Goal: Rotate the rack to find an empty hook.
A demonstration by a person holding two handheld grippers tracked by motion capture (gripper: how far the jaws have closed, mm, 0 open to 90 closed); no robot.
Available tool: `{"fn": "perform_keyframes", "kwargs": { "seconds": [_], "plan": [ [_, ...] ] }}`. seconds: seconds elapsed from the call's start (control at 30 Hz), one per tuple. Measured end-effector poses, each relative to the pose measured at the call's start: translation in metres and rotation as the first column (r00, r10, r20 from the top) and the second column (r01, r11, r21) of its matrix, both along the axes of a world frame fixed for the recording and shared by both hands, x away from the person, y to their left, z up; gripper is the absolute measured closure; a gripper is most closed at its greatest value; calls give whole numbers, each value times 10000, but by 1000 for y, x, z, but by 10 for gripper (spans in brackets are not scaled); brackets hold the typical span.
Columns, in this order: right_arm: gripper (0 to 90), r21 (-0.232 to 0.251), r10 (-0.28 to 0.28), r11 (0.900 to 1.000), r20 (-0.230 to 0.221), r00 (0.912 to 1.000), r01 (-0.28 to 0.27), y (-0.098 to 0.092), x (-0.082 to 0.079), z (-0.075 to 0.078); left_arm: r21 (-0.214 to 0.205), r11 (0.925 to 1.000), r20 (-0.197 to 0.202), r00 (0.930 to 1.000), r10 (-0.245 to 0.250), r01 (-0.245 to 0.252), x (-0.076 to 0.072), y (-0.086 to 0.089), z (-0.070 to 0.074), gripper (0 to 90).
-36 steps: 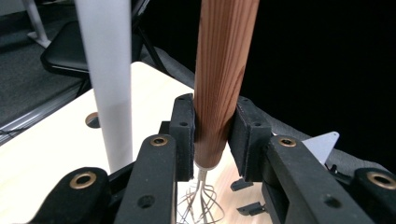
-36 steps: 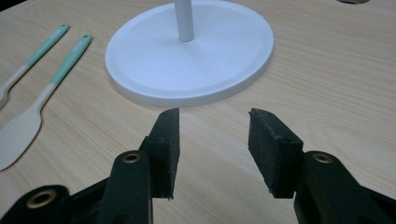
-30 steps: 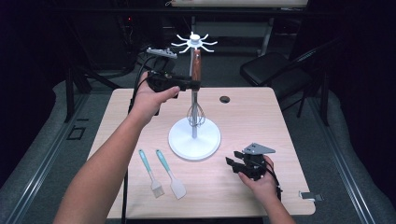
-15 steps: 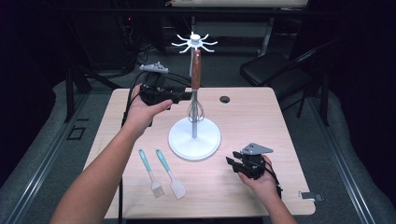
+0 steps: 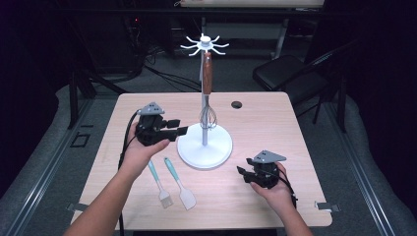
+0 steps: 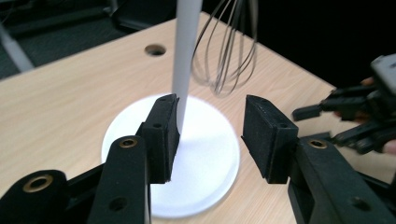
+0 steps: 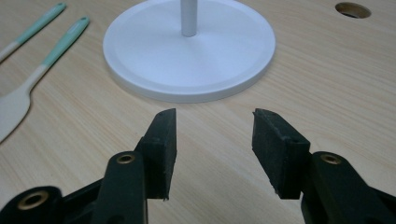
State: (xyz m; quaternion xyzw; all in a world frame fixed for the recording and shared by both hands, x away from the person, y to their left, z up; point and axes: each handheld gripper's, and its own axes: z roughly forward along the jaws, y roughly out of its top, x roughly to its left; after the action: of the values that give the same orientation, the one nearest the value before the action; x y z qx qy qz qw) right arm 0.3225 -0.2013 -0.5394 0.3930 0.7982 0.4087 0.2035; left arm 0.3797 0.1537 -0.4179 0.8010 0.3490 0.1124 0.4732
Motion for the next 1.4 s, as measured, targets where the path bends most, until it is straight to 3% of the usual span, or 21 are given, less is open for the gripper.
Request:
{"fn": "perform_keyframes", "kwargs": {
  "seconds": [0.1, 0.2, 0.37, 0.6, 0.73, 0.8, 0.93, 1.0, 1.03, 1.2, 1.3, 1.4],
  "plan": [
    [550, -243, 315, 9992, 16, 9995, -315, 2, -1, 1, -24, 9990, -238, 9988, 436, -437, -9, 13, -22, 555],
    [571, -27, 296, 9996, 98, 9995, -296, 3, 0, 4, -175, 9971, -356, 9967, 735, -742, -18, 25, -39, 555],
    [600, 273, 363, 9990, 100, 9993, -365, 0, 0, 12, -156, 9914, -415, 9908, 1290, -1298, -29, 45, -57, 549],
    [660, 528, 559, 9969, 379, 9977, -578, -3, -8, 19, -650, 9839, -577, 9850, 1627, -1663, -37, 60, -77, 536],
    [734, 704, 522, 9960, 487, 9974, -556, -5, -10, 23, -606, 9883, -557, 9891, 1367, -1400, -38, 61, -83, 514],
    [767, 797, 422, 9957, 577, 9974, -467, -6, -9, 27, -386, 9902, -610, 9894, 1319, -1344, -39, 60, -87, 523],
    [829, 1551, 345, 9868, 753, 9966, -459, -6, -9, 40, -347, 9944, -752, 9924, 973, -1001, -40, 59, -93, 547],
    [866, 1724, 398, 9834, 983, 9944, -564, -5, -9, 47, -461, 9950, -820, 9930, 847, -887, -41, 59, -94, 547],
    [892, 1982, 332, 9784, 1313, 9908, -590, -4, -8, 55, -495, 9952, -870, 9930, 798, -843, -41, 59, -94, 547],
    [900, 2402, 279, 9684, 1644, 9860, -674, -4, -3, 74, -577, 9933, -933, 9912, 942, -998, -41, 62, -94, 546],
    [900, 2329, 345, 9696, 1724, 9844, -748, -4, 0, 80, -554, 9932, -945, 9908, 967, -1023, -41, 63, -95, 546],
    [900, 2520, 316, 9644, 1917, 9809, -803, -5, 2, 91, -548, 9925, -1044, 9892, 1031, -1092, -40, 64, -97, 546]
  ]
}}
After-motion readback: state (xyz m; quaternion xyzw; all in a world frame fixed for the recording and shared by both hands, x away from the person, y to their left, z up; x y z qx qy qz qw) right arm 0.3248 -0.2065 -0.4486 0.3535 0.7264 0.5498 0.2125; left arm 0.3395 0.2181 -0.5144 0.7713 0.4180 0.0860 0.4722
